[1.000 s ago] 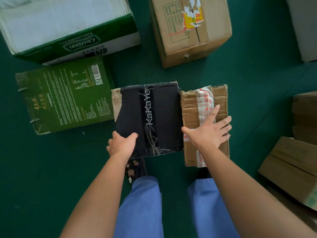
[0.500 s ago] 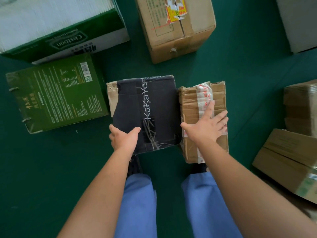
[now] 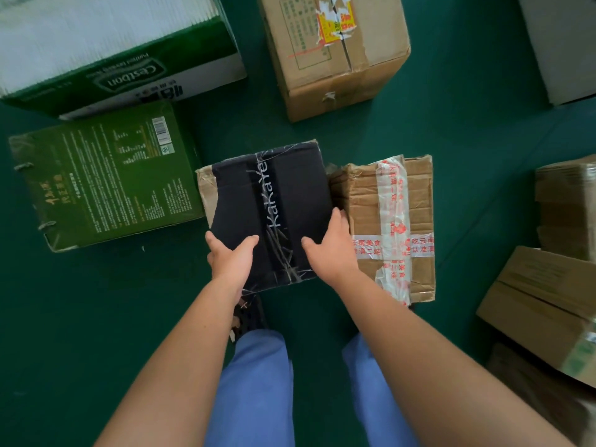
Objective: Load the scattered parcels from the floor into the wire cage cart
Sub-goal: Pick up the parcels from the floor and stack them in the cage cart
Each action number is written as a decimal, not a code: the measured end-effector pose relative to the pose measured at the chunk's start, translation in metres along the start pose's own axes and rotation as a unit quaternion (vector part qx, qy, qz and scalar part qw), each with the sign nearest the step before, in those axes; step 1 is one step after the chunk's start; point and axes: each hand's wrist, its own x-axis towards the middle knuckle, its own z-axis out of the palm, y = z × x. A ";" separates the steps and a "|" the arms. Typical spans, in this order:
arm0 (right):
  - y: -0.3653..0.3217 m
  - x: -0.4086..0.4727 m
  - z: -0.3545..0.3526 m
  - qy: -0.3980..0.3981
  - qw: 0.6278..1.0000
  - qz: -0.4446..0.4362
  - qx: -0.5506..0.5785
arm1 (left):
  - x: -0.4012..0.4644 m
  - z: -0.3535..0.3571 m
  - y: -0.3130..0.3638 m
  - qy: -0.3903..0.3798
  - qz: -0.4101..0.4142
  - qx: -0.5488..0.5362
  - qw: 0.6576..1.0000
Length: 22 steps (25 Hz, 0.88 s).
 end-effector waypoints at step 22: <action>-0.008 -0.059 -0.046 0.053 0.979 0.105 0.169 | -0.057 -0.087 0.030 -0.113 -0.093 -0.085 0.986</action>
